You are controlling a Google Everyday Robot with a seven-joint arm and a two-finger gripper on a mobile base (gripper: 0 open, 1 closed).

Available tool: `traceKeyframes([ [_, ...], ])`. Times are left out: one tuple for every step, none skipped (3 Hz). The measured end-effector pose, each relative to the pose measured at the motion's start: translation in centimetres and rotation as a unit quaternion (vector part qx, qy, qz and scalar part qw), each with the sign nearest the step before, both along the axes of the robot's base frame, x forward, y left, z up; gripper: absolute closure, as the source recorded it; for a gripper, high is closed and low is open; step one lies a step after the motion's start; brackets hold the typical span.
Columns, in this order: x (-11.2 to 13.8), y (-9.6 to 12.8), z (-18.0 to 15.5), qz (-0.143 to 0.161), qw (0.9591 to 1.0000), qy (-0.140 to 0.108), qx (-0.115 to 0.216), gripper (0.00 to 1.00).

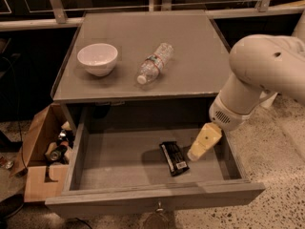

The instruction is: Pick rxbar chocolate from top drawer and place on counter

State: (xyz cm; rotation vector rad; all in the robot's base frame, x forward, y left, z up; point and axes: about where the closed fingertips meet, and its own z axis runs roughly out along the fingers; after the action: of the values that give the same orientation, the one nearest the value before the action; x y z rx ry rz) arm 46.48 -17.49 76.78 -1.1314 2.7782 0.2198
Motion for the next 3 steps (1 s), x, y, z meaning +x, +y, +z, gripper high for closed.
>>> traceKeyframes([
  [-0.41, 1.59, -1.53, -0.037, 0.9993, -0.002, 0.007, 0.0],
  [-0.41, 1.59, -1.53, -0.037, 0.9993, -0.002, 0.007, 0.0],
  [-0.27, 1.89, -1.83, -0.045, 0.9989, -0.002, 0.009, 0.0],
])
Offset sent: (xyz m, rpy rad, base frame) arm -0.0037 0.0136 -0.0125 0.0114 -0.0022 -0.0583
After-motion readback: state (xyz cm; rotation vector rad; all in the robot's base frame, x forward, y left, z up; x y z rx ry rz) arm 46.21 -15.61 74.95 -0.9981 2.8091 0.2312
